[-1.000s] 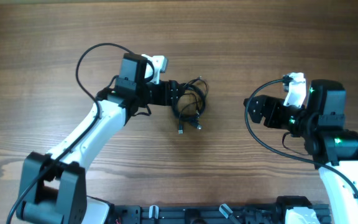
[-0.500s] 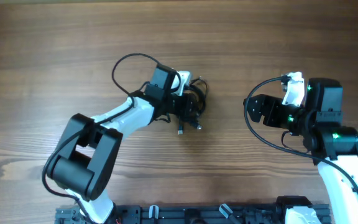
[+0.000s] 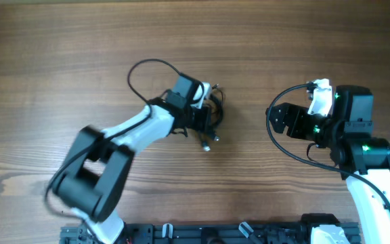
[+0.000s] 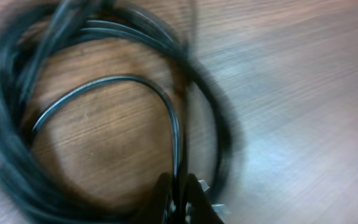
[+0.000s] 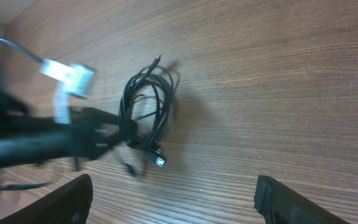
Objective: Untangle cables
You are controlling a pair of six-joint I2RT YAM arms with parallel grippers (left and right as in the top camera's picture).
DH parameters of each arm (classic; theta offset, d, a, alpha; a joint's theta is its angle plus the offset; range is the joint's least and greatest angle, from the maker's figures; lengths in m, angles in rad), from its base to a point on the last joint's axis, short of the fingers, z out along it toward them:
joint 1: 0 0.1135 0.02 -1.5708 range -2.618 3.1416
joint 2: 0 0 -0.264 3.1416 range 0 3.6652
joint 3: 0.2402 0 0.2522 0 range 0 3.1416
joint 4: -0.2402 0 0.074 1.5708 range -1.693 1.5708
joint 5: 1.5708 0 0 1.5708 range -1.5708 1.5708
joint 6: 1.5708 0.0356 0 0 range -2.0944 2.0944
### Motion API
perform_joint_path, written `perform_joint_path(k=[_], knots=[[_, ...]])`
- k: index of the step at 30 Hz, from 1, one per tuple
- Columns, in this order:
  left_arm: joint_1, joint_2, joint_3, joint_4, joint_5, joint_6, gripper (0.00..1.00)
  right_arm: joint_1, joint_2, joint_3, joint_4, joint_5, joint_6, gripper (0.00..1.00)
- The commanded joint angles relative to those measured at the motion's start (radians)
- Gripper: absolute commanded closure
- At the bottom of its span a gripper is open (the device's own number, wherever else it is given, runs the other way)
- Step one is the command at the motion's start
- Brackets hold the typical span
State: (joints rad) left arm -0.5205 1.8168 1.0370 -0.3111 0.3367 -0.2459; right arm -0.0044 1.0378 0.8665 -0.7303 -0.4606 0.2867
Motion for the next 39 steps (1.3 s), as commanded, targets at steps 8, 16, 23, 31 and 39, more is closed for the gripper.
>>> perform_joint_path(k=[8, 16, 23, 31, 39], knots=[[0.093, -0.562, 0.119, -0.198, 0.211, -0.054, 0.96, 0.028, 0.008, 0.024, 0.083, -0.243, 0.044, 0.2], [0.227, -0.597, 0.119, -0.232, 0.37, -0.085, 0.96, 0.283, 0.014, 0.024, 0.301, -0.159, 0.347, 0.27], [0.231, -0.597, 0.119, -0.232, 0.37, -0.108, 0.96, 0.452, 0.199, 0.024, 0.438, -0.049, 0.612, 0.33], [0.231, -0.597, 0.119, -0.232, 0.369, -0.127, 0.96, 0.488, 0.394, 0.024, 0.651, -0.046, 0.633, 0.35], [0.231, -0.597, 0.119, -0.229, 0.369, -0.134, 0.96, 0.492, 0.49, 0.024, 0.731, 0.01, 0.639, 0.73]])
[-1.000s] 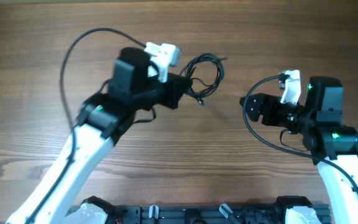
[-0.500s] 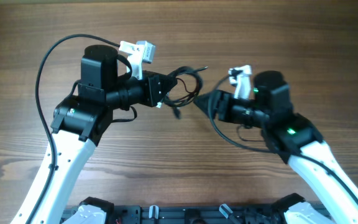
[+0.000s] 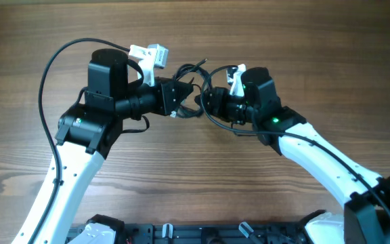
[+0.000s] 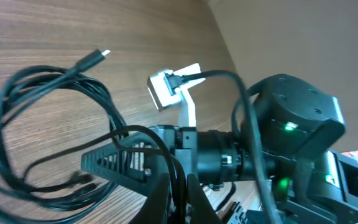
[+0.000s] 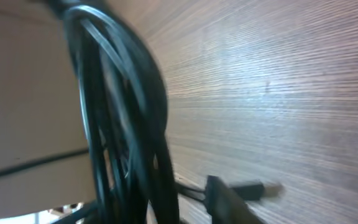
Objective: Untangle cables
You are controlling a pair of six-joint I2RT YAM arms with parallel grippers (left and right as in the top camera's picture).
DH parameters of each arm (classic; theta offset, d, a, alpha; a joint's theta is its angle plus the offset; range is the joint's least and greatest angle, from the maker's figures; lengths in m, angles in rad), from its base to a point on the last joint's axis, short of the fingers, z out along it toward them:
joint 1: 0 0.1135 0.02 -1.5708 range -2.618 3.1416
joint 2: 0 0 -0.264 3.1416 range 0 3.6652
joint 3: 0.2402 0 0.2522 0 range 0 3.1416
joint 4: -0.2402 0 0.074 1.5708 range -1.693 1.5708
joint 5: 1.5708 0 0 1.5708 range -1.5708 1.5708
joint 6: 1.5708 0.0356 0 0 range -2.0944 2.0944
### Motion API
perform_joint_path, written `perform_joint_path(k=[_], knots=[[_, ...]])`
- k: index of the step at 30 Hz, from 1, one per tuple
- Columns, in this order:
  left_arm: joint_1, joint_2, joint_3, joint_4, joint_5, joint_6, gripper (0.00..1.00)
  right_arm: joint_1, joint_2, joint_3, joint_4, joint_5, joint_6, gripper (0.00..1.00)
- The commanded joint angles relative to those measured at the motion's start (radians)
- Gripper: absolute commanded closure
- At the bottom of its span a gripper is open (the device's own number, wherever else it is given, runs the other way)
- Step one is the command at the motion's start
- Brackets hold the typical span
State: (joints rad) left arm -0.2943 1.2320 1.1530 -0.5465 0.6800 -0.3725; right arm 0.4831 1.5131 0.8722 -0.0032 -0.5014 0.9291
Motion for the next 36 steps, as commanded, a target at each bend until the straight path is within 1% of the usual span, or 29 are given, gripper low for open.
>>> perform_joint_path(k=[1, 2, 3, 5, 6, 7, 9, 11, 13, 16, 18, 20, 21, 24, 26, 30, 34, 36], knots=[[0.005, -0.013, 0.003, 0.007, 0.026, -0.006, 0.96, 0.004, 0.014, 0.019, 0.005, 0.056, -0.011, 0.76], [0.005, -0.013, 0.003, 0.007, 0.026, -0.006, 0.96, 0.004, 0.014, 0.019, 0.001, 0.06, -0.013, 0.8], [0.005, -0.013, 0.003, 0.006, 0.021, -0.006, 0.95, 0.004, 0.014, 0.019, -0.007, 0.06, -0.014, 0.87], [0.005, -0.013, 0.003, -0.006, -0.029, -0.006, 0.82, 0.004, 0.014, 0.019, -0.022, 0.051, -0.054, 0.95], [0.005, -0.013, 0.003, -0.013, -0.054, -0.006, 0.73, 0.004, 0.012, 0.019, -0.027, 0.043, -0.068, 0.95], [0.005, -0.012, 0.003, -0.022, -0.087, -0.006, 0.58, 0.004, 0.007, 0.019, -0.03, 0.026, -0.098, 0.95], [0.005, -0.011, 0.003, -0.031, -0.099, 0.007, 0.5, 0.003, -0.008, 0.019, -0.04, 0.021, -0.128, 0.95], [0.005, -0.011, 0.003, -0.056, -0.116, 0.041, 0.39, 0.002, -0.03, 0.019, -0.044, 0.015, -0.16, 0.95], [0.005, -0.009, 0.003, -0.111, -0.193, 0.055, 0.28, -0.007, -0.057, 0.019, -0.043, -0.016, -0.175, 0.96], [0.005, 0.006, 0.003, -0.2, -0.304, 0.055, 0.26, -0.028, -0.091, 0.019, -0.036, -0.116, -0.233, 0.95], [0.012, 0.031, 0.0, -0.245, -0.309, 0.073, 0.26, -0.042, -0.109, 0.02, -0.032, -0.195, -0.279, 0.95], [0.026, 0.063, -0.008, -0.267, -0.31, 0.081, 0.35, -0.057, -0.129, 0.02, -0.032, -0.273, -0.328, 0.95], [0.042, 0.09, -0.009, -0.277, -0.31, 0.082, 0.37, -0.061, -0.137, 0.02, -0.034, -0.296, -0.339, 0.95], [0.082, 0.153, -0.009, -0.269, -0.217, 0.17, 0.4, -0.062, -0.146, 0.02, -0.032, -0.343, -0.365, 0.95], [0.104, 0.189, -0.009, -0.256, -0.162, 0.207, 0.41, -0.062, -0.146, 0.02, -0.032, -0.372, -0.38, 0.95], [0.142, 0.266, -0.009, -0.208, -0.042, 0.297, 0.44, -0.062, -0.146, 0.02, -0.035, -0.377, -0.379, 0.96], [0.141, 0.291, -0.009, -0.185, 0.031, 0.344, 0.44, -0.062, -0.146, 0.02, -0.035, -0.377, -0.377, 0.95], [0.139, 0.307, -0.009, -0.163, 0.061, 0.343, 0.44, -0.062, -0.146, 0.02, -0.035, -0.377, -0.377, 0.95]])
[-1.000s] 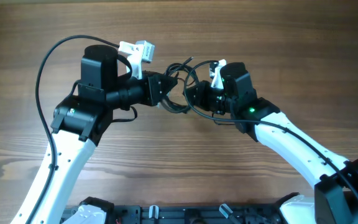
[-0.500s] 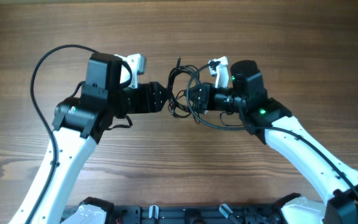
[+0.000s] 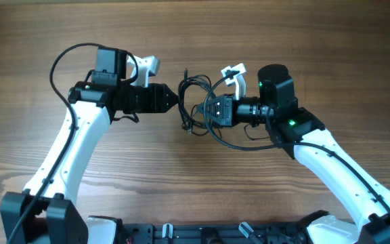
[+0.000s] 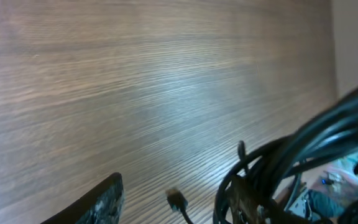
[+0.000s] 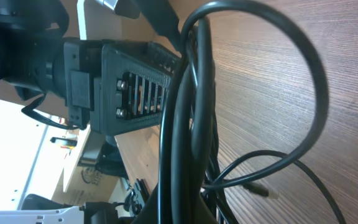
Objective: Untangle cables
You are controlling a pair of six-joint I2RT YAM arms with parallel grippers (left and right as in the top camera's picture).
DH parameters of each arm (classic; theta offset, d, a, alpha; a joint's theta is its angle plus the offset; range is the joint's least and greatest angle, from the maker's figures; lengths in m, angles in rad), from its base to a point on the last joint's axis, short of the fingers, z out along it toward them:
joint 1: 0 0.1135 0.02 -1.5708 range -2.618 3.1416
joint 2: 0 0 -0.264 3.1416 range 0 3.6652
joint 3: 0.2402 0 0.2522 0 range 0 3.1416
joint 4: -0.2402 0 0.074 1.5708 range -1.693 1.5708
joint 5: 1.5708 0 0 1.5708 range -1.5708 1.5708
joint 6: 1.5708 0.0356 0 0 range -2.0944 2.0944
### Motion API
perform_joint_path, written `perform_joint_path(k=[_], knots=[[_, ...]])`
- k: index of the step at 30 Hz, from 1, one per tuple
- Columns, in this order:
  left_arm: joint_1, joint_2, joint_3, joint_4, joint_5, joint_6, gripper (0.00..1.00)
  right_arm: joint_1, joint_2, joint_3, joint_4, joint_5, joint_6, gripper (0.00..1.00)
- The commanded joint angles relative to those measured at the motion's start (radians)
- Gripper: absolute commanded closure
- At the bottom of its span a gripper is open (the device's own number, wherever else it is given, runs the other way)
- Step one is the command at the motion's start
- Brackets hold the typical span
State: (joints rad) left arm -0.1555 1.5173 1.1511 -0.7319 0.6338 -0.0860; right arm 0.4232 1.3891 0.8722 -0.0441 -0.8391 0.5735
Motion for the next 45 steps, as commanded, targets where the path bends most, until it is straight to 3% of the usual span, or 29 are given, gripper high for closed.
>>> perform_joint_path(k=[1, 3, 9, 12, 16, 19, 23, 24, 27, 29, 30, 33, 37, 41, 45], knots=[[0.0, 0.026, -0.007, 0.024, 0.11, 0.057, 0.44, -0.002, -0.023, 0.02, 0.006, -0.039, -0.021, 0.95], [0.0, 0.037, -0.007, 0.022, 0.114, 0.057, 0.44, -0.002, -0.023, 0.02, 0.006, -0.039, -0.021, 0.95], [0.0, 0.073, -0.007, 0.006, 0.314, 0.19, 0.43, -0.002, -0.023, 0.02, 0.005, -0.04, -0.018, 0.95], [-0.011, 0.101, -0.007, 0.006, 0.325, 0.203, 0.43, -0.002, -0.023, 0.02, 0.006, -0.047, -0.015, 0.95], [-0.065, 0.138, -0.007, 0.027, 0.354, 0.22, 0.42, -0.002, -0.023, 0.02, 0.006, -0.047, -0.013, 0.95], [-0.127, 0.155, -0.007, 0.064, 0.477, 0.32, 0.42, -0.002, -0.023, 0.02, 0.006, -0.047, -0.011, 0.95], [-0.173, 0.155, -0.007, 0.085, 0.478, 0.344, 0.44, -0.002, -0.023, 0.02, 0.014, -0.046, 0.005, 0.96], [-0.178, 0.155, -0.007, 0.09, 0.478, 0.344, 0.46, -0.002, -0.023, 0.02, 0.023, -0.047, 0.009, 0.96], [-0.18, 0.155, -0.007, 0.101, 0.464, 0.344, 0.68, -0.008, -0.023, 0.02, 0.049, -0.047, 0.037, 0.95], [-0.164, 0.155, -0.007, 0.098, 0.444, 0.34, 0.74, -0.025, -0.023, 0.02, 0.051, -0.046, 0.055, 0.95], [-0.152, 0.155, -0.007, 0.095, 0.441, 0.34, 0.76, -0.036, -0.023, 0.02, 0.048, -0.046, 0.058, 0.95], [-0.064, 0.15, -0.006, 0.092, 0.424, 0.271, 0.96, -0.088, -0.023, 0.02, 0.003, -0.014, 0.082, 0.95], [0.044, 0.089, -0.006, 0.075, 0.423, 0.231, 0.96, -0.123, -0.022, 0.02, -0.201, 0.254, 0.14, 0.96], [0.064, -0.03, -0.006, 0.054, 0.422, 0.215, 0.96, -0.123, -0.02, 0.02, -0.411, 0.573, 0.168, 0.95], [0.064, -0.15, -0.006, 0.055, 0.38, 0.108, 0.96, -0.123, -0.02, 0.019, -0.539, 0.766, 0.184, 0.95]])
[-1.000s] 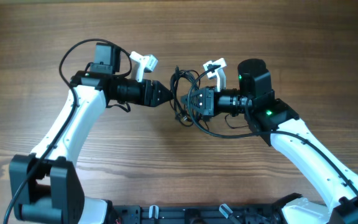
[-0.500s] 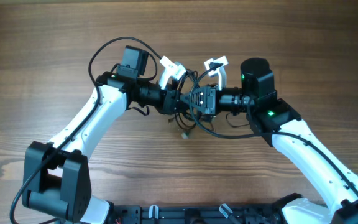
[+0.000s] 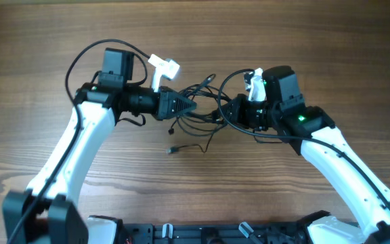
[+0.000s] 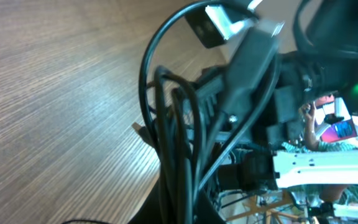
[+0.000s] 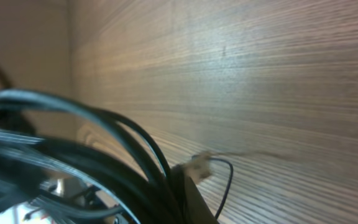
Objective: Untangle cables
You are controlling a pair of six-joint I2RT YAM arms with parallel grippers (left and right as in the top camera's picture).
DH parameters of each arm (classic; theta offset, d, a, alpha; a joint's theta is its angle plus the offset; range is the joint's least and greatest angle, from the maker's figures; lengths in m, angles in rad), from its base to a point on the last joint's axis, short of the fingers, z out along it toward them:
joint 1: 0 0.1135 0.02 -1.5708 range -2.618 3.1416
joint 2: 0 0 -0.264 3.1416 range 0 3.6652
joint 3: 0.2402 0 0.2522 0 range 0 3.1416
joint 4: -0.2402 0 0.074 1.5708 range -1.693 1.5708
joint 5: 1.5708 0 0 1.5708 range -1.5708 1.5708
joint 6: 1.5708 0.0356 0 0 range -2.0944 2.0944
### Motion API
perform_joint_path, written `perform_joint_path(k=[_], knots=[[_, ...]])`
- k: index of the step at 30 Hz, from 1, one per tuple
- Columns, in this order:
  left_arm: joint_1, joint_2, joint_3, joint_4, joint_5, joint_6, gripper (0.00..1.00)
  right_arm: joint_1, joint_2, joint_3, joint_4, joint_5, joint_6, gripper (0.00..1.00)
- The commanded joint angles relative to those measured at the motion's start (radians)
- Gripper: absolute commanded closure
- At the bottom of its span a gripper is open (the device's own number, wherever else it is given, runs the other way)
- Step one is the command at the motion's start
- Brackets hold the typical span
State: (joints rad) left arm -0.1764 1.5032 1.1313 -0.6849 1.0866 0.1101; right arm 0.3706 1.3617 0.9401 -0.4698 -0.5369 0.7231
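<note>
A tangle of black cables (image 3: 205,102) is stretched between my two grippers over the middle of the table. My left gripper (image 3: 189,106) is shut on its left side and my right gripper (image 3: 230,114) on its right side. One thin strand drops to the table and ends in a small plug (image 3: 172,150). In the left wrist view several strands (image 4: 166,124) rise out of the shut left gripper (image 4: 179,211) towards the right arm. In the right wrist view the thick strands (image 5: 104,143) cross the shut right gripper (image 5: 182,199), with a small plug (image 5: 199,165) just beyond.
The wooden table (image 3: 46,41) reaches all round. The left arm's own cable (image 3: 80,57) loops above its wrist. A black rail (image 3: 202,234) runs along the near edge.
The left gripper, then just left of the bundle with its finger apart from it, is now shut on it. The compact loop has spread out, and a thin end now lies on the table.
At first the left gripper was shut on the coil lying on the table, the right arm far off and open. Then both grippers met at the raised coil. Then the right held it alone. Now both hold it, spread between them.
</note>
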Motion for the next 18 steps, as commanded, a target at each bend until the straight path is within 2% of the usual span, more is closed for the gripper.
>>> perform_joint_path(k=[1, 4, 6, 8, 10, 12, 14, 15, 18], knots=[[0.085, -0.159, 0.014, 0.008, -0.089, -0.113, 0.96, -0.07, 0.007, -0.048, -0.128, 0.491, 0.035, 0.95], [0.085, -0.22, 0.014, 0.008, -0.113, -0.158, 0.94, -0.07, 0.007, -0.048, -0.175, 0.57, 0.035, 0.95], [0.085, -0.259, 0.014, 0.0, -0.18, -0.212, 0.92, -0.07, 0.013, -0.048, -0.2, 0.615, 0.034, 0.95], [0.085, -0.287, 0.014, -0.032, -0.345, -0.297, 0.89, -0.07, 0.033, -0.048, -0.227, 0.667, 0.034, 0.94], [0.085, -0.298, 0.014, -0.099, -0.599, -0.396, 0.89, -0.07, 0.056, -0.048, -0.248, 0.698, 0.031, 0.91], [0.085, -0.294, 0.014, -0.143, -0.714, -0.407, 0.92, -0.07, 0.066, -0.048, -0.249, 0.694, 0.009, 0.91], [0.085, -0.291, 0.013, -0.17, -0.769, -0.406, 0.94, -0.07, 0.066, -0.048, -0.241, 0.656, -0.021, 0.92], [0.085, -0.291, 0.013, -0.175, -0.774, -0.406, 0.94, -0.07, 0.065, -0.048, -0.211, 0.569, -0.087, 0.95], [0.082, -0.29, 0.013, -0.175, -0.769, -0.402, 0.91, -0.07, 0.065, -0.03, -0.163, 0.36, -0.188, 0.96]])
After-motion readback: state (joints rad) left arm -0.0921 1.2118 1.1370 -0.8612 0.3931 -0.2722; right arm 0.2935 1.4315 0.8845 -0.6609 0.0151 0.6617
